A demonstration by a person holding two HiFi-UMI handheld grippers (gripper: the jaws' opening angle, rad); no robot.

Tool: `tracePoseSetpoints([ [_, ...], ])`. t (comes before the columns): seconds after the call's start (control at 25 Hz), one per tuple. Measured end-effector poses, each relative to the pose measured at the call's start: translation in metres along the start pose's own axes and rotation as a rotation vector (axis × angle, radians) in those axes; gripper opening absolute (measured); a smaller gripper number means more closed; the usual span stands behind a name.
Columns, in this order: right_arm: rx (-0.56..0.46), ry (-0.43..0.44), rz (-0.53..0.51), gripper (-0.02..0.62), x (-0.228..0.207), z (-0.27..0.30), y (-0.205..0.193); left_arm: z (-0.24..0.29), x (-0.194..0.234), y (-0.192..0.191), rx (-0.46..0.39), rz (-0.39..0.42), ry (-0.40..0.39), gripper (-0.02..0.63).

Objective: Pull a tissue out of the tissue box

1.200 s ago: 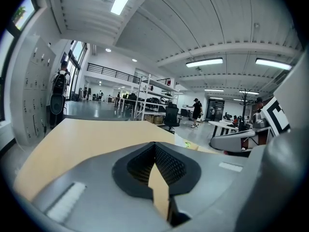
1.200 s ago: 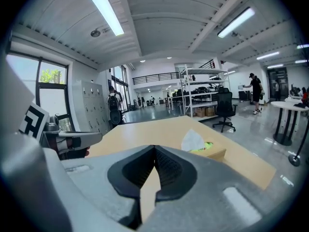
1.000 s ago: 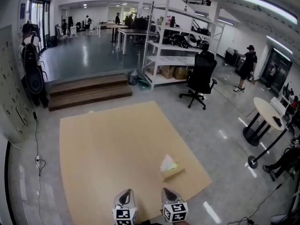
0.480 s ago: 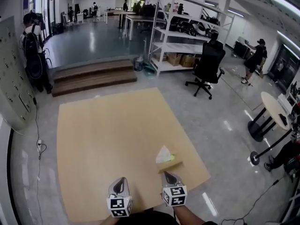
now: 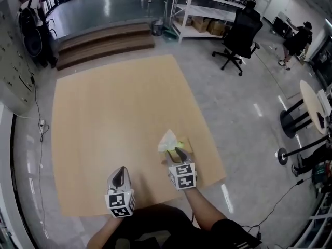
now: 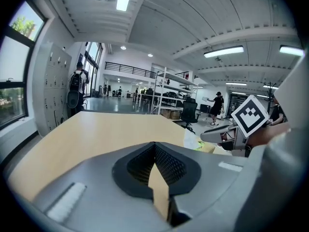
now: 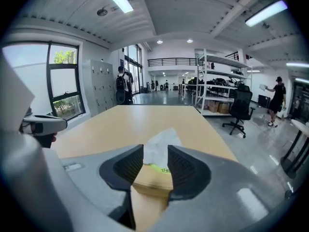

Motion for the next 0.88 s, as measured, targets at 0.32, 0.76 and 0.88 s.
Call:
tracePoseSetpoints([
  [0.32, 0.108, 0.056, -0.062, 0.205, -0.011, 0.046, -0.001, 0.0, -0.008, -0.007, 0.048, -0.003, 0.041, 0.018],
  [0.76, 0.182, 0.062, -0.134, 0.122, -0.002, 0.066, -0.006, 0.001, -0.002, -0.006, 0.069, 0.002, 0.07, 0.018],
  [0.88, 0.178, 0.068, -0.137, 0.053, 0.001, 0.066, -0.009, 0.0, 0.0, -0.008, 0.075, 0.0, 0.075, 0.018],
])
Point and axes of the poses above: the fingertips, and each gripper's own axes: z forward along the fingers, x to its left, y out of its top, the point moved 8 cm from there along -z, backward along the fingers, and after that the axes turned 1 degree about -x, right-handed, at the moved point
